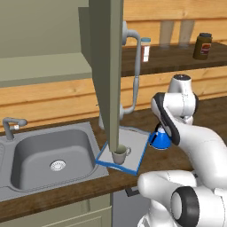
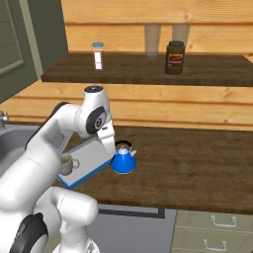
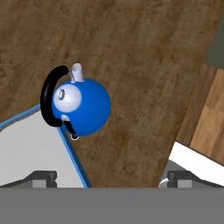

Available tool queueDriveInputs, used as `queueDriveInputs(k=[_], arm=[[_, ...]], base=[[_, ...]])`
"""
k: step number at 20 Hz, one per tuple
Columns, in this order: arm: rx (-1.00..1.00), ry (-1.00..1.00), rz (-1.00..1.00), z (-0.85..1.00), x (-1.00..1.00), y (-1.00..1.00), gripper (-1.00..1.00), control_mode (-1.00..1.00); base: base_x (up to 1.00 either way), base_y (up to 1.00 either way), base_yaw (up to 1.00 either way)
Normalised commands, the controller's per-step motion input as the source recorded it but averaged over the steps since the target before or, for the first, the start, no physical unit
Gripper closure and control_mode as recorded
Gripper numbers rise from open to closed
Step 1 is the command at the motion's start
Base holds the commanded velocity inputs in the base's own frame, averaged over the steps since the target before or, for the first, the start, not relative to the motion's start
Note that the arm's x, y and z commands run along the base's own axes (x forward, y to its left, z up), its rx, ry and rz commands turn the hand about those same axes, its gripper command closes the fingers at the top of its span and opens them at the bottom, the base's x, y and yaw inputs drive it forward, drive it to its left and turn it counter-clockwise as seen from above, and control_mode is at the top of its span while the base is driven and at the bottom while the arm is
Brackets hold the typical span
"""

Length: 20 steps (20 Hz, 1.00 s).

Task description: Pick the kettle from the counter and place it on the tray. Then pick the mug from the cabinet and place it on the tray. Then close the cabinet doors.

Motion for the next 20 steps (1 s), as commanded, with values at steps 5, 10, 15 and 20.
queueDriveInputs(k=[5, 10, 15, 20], arm=[[0.03, 0.00, 0.00, -0.22, 0.38, -0.08, -1.00, -1.00], [0.07, 0.00, 0.02, -0.16, 0.38, -0.14, -1.00, -1.00], [0.07, 0.00, 0.01, -0.15, 0.37, -0.10, -1.00, -1.00], [0.03, 0.00, 0.01, -0.24, 0.34, -0.04, -1.00, -1.00]], base=[[0.00, 0.00, 0.00], [0.00, 0.00, 0.00], [0.00, 0.00, 0.00], [0.00, 0.00, 0.00]])
